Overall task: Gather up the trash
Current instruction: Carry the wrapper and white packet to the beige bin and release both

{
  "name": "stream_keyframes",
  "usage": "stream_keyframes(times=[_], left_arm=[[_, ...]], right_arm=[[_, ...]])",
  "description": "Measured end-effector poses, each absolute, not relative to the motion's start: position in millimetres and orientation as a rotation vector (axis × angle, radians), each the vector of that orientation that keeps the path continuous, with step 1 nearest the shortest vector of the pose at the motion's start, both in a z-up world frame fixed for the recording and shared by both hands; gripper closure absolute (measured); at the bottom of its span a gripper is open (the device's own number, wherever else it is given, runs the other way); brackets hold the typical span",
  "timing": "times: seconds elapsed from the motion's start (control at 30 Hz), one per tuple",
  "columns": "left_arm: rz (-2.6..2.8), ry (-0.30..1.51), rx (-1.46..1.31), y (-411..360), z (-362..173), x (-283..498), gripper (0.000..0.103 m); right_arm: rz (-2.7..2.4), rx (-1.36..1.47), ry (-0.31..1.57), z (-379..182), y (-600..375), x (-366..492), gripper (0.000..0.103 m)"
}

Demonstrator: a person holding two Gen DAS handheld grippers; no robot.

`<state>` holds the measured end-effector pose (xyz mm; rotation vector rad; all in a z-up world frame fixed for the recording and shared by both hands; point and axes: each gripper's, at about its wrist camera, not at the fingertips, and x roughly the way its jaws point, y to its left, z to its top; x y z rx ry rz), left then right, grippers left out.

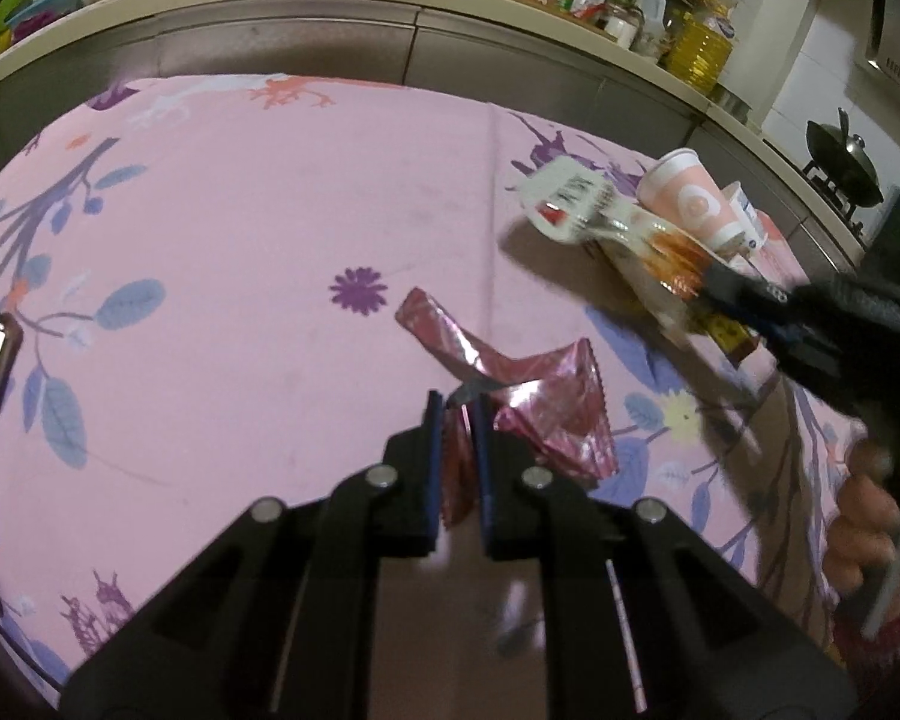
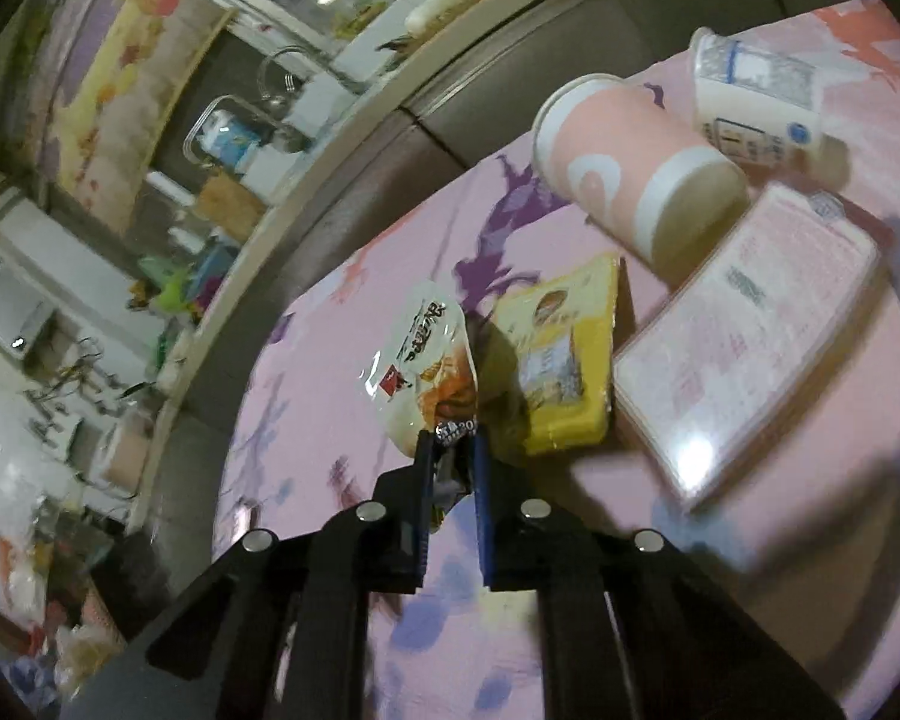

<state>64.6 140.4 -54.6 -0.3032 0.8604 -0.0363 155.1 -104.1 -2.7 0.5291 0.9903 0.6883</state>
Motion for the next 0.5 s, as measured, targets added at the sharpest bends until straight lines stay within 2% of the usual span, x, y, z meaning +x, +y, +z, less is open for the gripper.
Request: stream_keyframes(times=[0.03, 0.1, 0.17, 0.2, 0.4, 0.47, 0.5], left_arm=[[-0.036, 0.860, -0.311, 141, -54, 63, 0.093], [-0.040, 0.866, -0.329, 142, -51, 61, 0.084], [-0.032, 0.870, -0.342, 142, -49, 57, 0.047], [-0.021, 0.865, -0.355, 143, -48, 54, 0.042], [-0.036, 0.891, -0.286, 114, -44, 62, 0.036], [-0.041, 0.894, -0.262, 106, -45, 72, 0.036], [-0.036, 0.896, -0.244, 102, -46, 77, 0.040]], right_arm=[[0.690, 0.517, 0.979, 1, -108, 145, 0.093], [0.680, 0.492, 0.950, 8, -127, 114, 0.093], [0.659, 0.484, 0.942, 8, -144, 93, 0.093], [0.627, 0.478, 0.939, 6, -157, 80, 0.093], [0.557, 0.550, 0.965, -18, -192, 51, 0.093], [0.564, 0.581, 0.965, -21, -194, 52, 0.093], [0.566, 0.586, 0.963, -21, -195, 52, 0.093]])
